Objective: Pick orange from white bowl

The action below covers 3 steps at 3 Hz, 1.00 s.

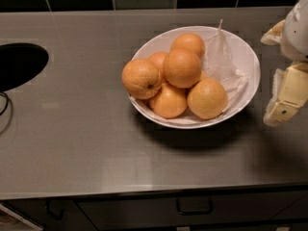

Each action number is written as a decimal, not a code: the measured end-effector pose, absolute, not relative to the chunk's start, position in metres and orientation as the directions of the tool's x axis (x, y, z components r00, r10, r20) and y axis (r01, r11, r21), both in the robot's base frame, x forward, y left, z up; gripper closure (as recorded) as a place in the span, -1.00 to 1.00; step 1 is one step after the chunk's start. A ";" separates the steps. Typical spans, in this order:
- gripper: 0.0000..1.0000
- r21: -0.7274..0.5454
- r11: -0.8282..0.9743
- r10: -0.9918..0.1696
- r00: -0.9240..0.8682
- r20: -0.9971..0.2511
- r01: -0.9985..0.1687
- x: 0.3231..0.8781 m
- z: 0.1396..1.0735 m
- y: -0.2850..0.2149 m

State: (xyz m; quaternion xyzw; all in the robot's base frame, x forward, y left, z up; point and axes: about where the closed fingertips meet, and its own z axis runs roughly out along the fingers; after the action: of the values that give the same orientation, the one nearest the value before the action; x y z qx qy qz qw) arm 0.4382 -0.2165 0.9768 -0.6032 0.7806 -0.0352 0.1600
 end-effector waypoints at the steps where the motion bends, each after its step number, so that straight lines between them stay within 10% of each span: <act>1: -1.00 -0.248 0.269 -0.953 -0.221 -0.207 -0.930 0.438 0.977 -0.216; 3: -1.00 -0.309 0.158 -0.975 -0.098 -0.200 -0.938 0.454 1.008 -0.173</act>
Offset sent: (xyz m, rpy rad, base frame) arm 0.0167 0.0347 0.0293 -0.0255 -0.0580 0.0869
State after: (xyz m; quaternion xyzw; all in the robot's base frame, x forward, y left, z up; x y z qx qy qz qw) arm 0.4544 -0.1733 1.0083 -0.6470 0.7392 -0.0513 0.1800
